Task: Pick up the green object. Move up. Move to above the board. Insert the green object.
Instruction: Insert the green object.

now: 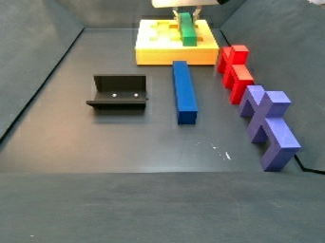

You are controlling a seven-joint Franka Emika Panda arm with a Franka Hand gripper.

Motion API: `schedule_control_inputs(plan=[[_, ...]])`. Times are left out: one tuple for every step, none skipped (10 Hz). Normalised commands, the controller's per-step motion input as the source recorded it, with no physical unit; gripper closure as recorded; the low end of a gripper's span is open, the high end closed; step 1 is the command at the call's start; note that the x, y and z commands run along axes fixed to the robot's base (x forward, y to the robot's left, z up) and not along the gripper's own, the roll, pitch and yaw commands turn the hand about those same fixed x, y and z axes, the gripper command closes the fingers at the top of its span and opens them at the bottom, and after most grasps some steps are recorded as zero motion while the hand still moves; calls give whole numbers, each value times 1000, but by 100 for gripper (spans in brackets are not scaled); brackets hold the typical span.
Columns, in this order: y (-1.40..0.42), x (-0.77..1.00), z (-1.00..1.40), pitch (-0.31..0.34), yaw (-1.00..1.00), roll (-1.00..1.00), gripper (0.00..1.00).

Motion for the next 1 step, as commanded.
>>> schedule_control_inputs(plan=[[0, 0, 0, 0, 0, 0, 100]])
